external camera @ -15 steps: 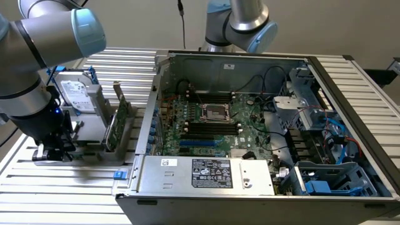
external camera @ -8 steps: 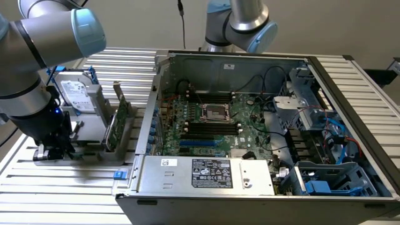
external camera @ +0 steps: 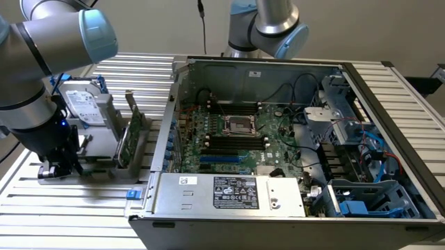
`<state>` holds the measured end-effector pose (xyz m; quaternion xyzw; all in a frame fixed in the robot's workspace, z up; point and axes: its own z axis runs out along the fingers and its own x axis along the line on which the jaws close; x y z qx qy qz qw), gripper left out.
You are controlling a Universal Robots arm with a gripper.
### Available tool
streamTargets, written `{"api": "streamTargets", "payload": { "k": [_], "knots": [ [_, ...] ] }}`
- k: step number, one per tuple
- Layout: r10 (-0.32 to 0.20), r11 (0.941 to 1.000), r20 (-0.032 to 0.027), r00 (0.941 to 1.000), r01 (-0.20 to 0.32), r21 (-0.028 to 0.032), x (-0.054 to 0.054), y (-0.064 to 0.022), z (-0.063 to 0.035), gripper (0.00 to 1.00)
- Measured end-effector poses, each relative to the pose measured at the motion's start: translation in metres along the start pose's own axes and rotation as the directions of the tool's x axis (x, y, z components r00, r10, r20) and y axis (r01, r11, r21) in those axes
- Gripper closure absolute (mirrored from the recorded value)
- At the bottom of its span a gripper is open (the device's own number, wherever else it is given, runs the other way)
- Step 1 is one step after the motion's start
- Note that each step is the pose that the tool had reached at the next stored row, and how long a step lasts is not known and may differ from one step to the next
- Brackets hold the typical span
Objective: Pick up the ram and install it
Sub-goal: 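Pick up the ram and move it above insertion slot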
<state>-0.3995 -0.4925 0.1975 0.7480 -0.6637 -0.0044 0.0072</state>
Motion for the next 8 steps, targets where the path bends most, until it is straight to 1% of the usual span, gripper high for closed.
{"api": "streamTargets", "payload": {
  "k": [8],
  "knots": [
    [0.003,1.0,0.0023,1.0,-0.003,0.0004,0.0,0.0,0.0,0.85]
  ]
}}
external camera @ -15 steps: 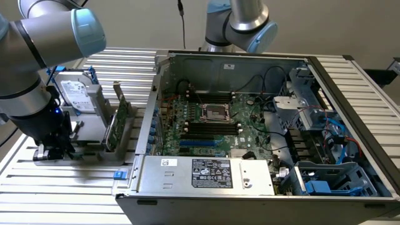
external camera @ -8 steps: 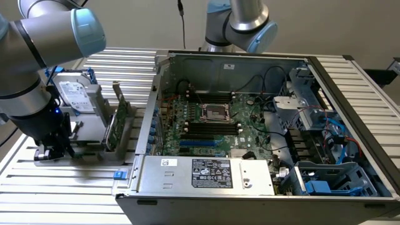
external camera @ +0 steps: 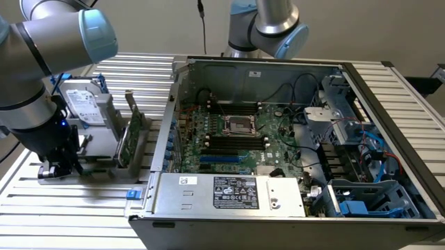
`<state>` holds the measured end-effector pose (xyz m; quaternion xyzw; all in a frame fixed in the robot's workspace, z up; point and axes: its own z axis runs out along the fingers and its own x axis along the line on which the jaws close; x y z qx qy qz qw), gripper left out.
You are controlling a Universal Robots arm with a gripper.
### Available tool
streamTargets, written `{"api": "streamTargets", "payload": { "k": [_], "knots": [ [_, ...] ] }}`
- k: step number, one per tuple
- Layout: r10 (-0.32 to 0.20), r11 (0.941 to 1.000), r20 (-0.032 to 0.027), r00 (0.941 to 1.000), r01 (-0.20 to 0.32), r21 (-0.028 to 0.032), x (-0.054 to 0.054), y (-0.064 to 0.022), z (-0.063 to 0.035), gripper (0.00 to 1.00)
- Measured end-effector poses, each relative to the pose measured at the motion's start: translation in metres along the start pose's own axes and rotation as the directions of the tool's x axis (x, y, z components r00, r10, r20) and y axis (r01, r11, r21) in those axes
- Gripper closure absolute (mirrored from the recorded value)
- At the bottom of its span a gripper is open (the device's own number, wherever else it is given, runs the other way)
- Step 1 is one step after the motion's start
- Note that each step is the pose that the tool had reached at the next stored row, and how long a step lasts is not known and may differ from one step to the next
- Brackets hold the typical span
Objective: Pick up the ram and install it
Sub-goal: 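Pick up the ram and move it above insertion slot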
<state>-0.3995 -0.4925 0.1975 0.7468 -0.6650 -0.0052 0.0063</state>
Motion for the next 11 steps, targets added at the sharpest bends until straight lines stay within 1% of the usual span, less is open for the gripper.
{"api": "streamTargets", "payload": {
  "k": [6,11],
  "knots": [
    [0.02,0.9998,0.0035,0.9998,-0.02,0.0005,0.0,0.0,-0.0003,0.85],
    [0.026,0.9997,0.006,0.9996,-0.026,0.0004,0.0,0.0001,-0.0059,0.85]
  ]
}}
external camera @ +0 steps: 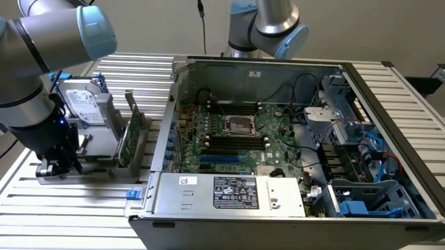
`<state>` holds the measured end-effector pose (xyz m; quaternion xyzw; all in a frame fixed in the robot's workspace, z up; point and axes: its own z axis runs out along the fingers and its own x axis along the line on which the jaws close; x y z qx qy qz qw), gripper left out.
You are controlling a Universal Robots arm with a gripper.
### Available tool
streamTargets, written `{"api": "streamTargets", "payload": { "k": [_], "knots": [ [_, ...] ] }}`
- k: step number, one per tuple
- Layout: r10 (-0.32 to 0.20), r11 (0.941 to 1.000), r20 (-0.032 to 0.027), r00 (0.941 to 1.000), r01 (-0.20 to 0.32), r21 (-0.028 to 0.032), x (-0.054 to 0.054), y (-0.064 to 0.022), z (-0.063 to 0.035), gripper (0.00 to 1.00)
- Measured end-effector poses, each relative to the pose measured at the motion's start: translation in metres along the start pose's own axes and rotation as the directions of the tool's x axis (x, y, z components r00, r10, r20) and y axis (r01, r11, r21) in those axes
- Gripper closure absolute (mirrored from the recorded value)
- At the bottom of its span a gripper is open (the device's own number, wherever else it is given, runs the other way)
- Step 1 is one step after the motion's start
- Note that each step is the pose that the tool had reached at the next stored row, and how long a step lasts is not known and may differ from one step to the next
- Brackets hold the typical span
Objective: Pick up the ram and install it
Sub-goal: 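Pick up the ram and move it above insertion slot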
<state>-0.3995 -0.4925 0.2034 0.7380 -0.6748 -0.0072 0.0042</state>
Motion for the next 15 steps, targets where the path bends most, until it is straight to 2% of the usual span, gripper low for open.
{"api": "streamTargets", "payload": {
  "k": [7,15],
  "knots": [
    [0.003,1.0,0.0066,1.0,-0.003,0.0004,0.0,0.0003,-0.0174,0.85],
    [0.009,1.0,0.011,0.9999,-0.009,0.0006,0.0,0.0007,-0.0467,0.85]
  ]
}}
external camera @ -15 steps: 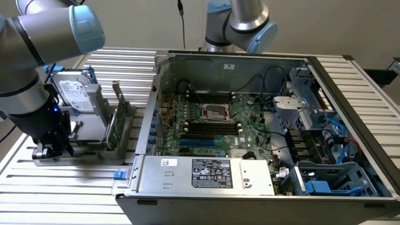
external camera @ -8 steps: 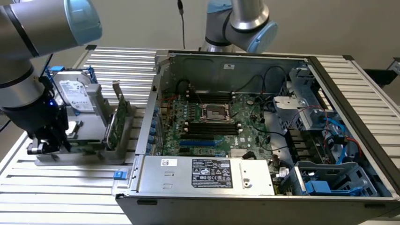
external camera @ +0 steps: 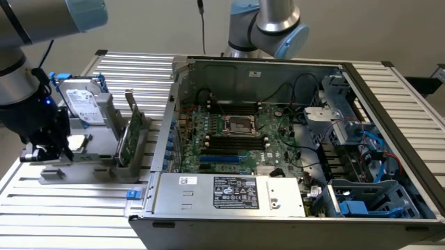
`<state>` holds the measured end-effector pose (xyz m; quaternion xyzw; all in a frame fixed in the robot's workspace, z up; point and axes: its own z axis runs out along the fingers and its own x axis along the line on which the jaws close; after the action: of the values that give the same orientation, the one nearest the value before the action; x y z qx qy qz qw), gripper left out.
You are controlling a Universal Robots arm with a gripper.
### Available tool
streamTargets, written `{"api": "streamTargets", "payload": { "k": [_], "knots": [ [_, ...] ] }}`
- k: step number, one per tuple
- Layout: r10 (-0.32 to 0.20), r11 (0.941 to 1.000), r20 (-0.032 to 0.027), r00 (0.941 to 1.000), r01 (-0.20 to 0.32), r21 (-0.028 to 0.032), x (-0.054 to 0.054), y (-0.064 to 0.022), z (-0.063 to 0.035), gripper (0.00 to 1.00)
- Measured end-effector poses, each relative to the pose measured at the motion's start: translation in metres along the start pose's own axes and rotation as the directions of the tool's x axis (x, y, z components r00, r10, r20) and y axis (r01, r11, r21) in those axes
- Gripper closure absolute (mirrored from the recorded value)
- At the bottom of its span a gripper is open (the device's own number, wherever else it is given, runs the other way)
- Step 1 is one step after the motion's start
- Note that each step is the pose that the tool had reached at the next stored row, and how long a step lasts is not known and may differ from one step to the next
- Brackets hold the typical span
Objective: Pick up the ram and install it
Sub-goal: 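Pick up the ram and move it above insertion slot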
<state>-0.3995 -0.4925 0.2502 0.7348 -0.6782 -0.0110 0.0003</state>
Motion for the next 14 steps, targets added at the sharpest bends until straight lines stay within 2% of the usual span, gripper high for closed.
{"api": "streamTargets", "payload": {
  "k": [9,14],
  "knots": [
    [0.016,0.9999,0.0013,0.9999,-0.016,0.0004,-0.001,0.0006,-0.0405,0.85],
    [0.017,0.9999,0.0014,0.9999,-0.017,-0.001,-0.001,-0.0023,-0.0573,0.85]
  ]
}}
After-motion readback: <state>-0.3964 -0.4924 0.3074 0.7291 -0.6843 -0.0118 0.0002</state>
